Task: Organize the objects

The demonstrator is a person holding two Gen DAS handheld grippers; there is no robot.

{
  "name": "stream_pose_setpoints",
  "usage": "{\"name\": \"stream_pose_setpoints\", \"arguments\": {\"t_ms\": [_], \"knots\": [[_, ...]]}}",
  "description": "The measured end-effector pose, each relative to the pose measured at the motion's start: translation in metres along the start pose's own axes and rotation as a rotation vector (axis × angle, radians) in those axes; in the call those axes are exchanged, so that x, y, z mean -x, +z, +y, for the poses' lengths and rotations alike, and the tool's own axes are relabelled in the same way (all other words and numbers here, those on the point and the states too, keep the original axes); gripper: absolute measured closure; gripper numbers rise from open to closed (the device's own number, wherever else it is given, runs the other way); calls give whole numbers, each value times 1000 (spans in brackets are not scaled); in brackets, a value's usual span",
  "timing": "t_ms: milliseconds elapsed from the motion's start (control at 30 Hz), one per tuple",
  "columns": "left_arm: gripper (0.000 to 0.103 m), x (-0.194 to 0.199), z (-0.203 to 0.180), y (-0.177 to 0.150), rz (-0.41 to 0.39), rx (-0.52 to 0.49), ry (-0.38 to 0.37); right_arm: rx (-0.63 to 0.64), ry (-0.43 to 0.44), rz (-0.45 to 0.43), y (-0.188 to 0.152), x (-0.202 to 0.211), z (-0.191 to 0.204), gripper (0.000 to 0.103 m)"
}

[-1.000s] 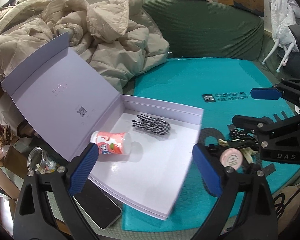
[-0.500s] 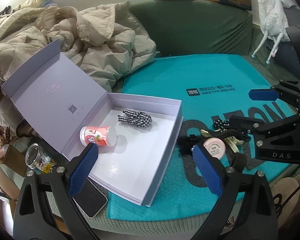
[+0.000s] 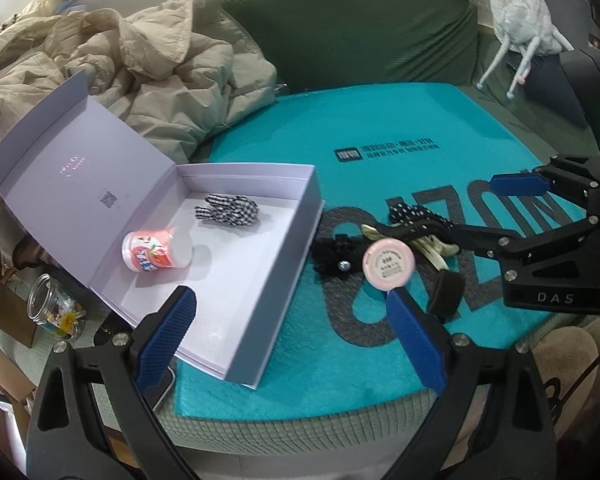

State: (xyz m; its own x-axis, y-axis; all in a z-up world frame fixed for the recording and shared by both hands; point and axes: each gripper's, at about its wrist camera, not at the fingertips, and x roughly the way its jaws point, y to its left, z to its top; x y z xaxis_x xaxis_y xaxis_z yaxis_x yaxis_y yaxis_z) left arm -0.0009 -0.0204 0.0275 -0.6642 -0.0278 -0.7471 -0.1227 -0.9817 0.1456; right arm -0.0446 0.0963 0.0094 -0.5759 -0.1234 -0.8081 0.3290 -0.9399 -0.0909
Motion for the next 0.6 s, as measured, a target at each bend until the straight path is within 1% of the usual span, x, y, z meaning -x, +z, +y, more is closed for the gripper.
{"name": "stream_pose_setpoints", "arguments": {"t_ms": [200, 333, 600], "knots": [[7, -5, -14, -6, 11, -19, -30, -25, 9, 15, -14, -4, -6, 35], [7, -9, -22, -10, 15, -38, -29, -35, 14, 33, -24, -9, -7, 35], [7, -21, -30, -22, 47, -52, -80, -53, 55, 67, -41, -22, -6, 35]]}}
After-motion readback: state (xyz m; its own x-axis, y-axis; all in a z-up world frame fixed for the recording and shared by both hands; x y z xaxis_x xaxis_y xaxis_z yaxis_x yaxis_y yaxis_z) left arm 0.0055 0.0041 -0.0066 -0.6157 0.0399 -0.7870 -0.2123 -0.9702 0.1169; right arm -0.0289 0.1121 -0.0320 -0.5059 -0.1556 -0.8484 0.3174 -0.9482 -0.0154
